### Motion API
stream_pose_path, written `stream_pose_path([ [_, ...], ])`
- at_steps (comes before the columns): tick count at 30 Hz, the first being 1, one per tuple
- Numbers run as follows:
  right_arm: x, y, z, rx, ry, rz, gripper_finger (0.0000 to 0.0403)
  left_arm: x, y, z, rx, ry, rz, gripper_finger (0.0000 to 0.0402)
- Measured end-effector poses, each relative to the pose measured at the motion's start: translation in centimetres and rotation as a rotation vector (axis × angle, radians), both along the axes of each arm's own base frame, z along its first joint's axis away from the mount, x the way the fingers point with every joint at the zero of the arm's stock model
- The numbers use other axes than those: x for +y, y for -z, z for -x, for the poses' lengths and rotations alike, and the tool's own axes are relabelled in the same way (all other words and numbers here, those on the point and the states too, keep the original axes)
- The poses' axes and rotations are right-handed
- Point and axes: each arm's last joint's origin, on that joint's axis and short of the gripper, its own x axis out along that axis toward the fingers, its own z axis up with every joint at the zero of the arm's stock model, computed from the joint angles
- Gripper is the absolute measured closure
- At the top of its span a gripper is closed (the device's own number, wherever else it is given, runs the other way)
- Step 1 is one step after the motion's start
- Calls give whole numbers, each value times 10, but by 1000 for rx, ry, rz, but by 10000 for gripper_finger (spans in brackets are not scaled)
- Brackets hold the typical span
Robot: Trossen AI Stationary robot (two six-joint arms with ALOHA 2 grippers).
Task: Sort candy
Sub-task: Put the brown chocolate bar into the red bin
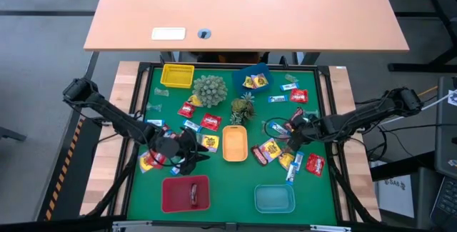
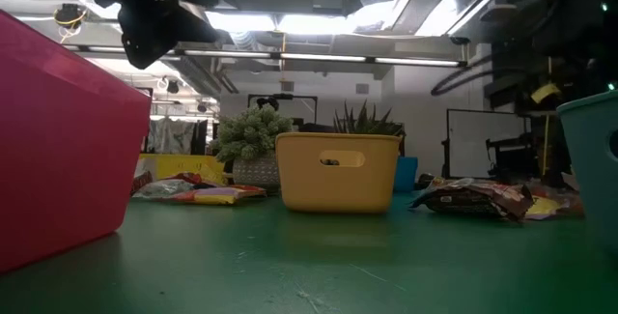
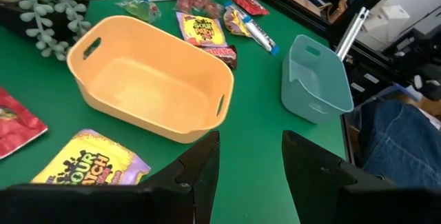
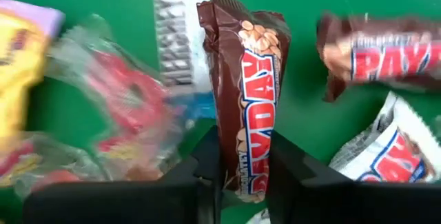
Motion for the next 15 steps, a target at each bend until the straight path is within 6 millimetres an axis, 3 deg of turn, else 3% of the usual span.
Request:
stream_pose_path([
  [7, 7, -36, -20, -81, -46, -49, 320, 5, -1, -3, -8, -10, -20, 258],
  [15, 18, -82, -48, -317, -157, -187, 330, 3, -13, -8, -138, 144, -328, 258],
])
